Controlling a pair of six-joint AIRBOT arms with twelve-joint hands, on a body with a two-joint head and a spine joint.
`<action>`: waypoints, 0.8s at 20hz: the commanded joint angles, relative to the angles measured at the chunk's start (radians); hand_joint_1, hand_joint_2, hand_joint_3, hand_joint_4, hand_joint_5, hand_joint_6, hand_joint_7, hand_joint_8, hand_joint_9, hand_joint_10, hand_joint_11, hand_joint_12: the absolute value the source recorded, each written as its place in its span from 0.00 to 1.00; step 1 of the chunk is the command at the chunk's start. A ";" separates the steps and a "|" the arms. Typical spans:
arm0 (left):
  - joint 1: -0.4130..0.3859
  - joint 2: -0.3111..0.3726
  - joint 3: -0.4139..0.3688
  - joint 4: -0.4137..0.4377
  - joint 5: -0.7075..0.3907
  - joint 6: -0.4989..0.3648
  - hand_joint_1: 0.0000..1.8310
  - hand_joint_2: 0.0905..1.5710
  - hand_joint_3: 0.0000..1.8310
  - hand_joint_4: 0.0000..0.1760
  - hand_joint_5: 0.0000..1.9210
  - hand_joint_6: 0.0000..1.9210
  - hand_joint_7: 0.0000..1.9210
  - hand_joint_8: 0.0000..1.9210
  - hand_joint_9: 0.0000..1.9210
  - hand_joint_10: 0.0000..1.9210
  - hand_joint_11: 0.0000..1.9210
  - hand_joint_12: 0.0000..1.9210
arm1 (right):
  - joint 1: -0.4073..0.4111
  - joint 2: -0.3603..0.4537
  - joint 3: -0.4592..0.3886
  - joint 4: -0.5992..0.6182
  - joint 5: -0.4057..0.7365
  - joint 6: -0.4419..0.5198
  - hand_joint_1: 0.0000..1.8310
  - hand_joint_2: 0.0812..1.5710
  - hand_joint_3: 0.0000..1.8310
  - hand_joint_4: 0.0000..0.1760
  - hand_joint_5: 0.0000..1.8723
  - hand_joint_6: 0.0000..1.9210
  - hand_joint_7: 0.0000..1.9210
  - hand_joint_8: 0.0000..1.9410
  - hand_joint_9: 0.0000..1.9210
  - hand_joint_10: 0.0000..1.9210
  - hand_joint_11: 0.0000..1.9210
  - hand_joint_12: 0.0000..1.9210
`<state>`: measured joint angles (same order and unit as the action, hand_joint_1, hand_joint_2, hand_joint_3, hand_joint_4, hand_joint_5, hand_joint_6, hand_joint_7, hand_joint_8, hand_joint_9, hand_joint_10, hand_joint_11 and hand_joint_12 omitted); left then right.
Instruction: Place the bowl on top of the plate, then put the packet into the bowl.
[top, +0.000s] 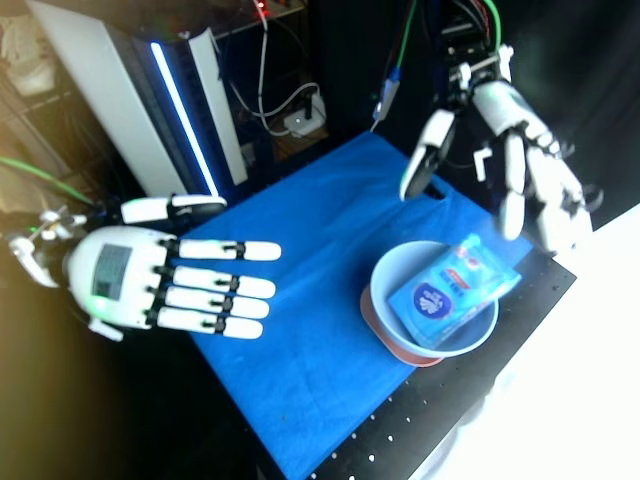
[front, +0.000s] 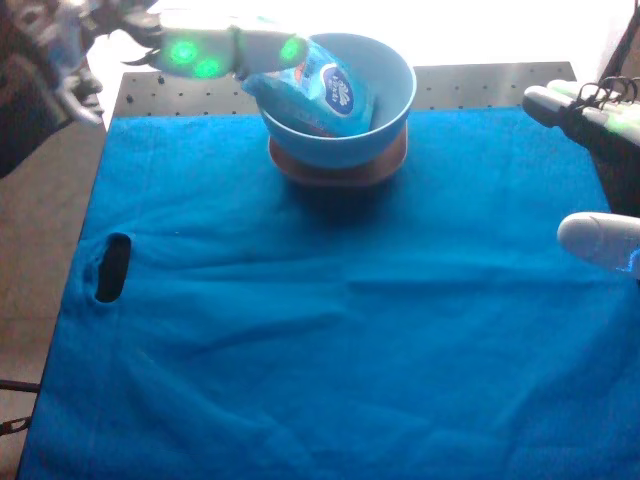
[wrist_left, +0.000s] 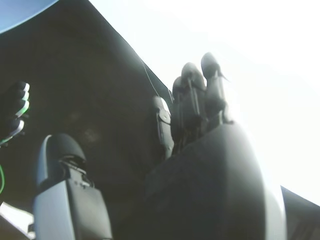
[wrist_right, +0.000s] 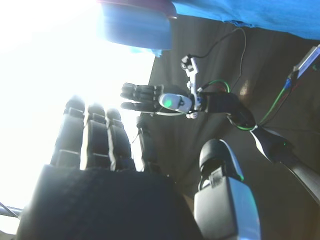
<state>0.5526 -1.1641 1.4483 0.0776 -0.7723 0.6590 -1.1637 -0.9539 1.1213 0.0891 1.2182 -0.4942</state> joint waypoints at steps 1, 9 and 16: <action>0.007 0.014 -0.008 -0.027 -0.149 0.000 0.30 0.58 0.00 1.00 0.06 0.00 0.01 0.00 0.00 0.00 0.00 0.00 | 0.007 -0.001 -0.003 0.019 0.122 0.007 0.00 0.71 0.00 0.79 0.00 0.00 0.00 0.00 0.00 0.00 0.00 0.00; 0.389 0.235 -0.264 -0.194 -0.498 0.015 0.36 0.56 0.00 0.62 0.06 0.00 0.02 0.00 0.00 0.00 0.00 0.00 | -0.052 0.021 -0.053 0.061 0.212 0.007 0.00 0.67 0.00 0.65 0.00 0.00 0.00 0.00 0.00 0.00 0.00 0.00; 0.739 0.276 -0.452 -0.383 -0.872 0.037 0.41 0.55 0.00 0.71 0.05 0.00 0.00 0.00 0.00 0.00 0.00 0.00 | -0.118 0.051 -0.099 0.119 0.309 0.007 0.02 0.74 0.00 0.88 0.00 0.00 0.00 0.00 0.00 0.00 0.00 0.00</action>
<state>1.3132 -0.8890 0.9836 -0.2871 -1.4765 0.6975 -1.2873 -0.9035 1.0229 0.2070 1.4010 -0.4946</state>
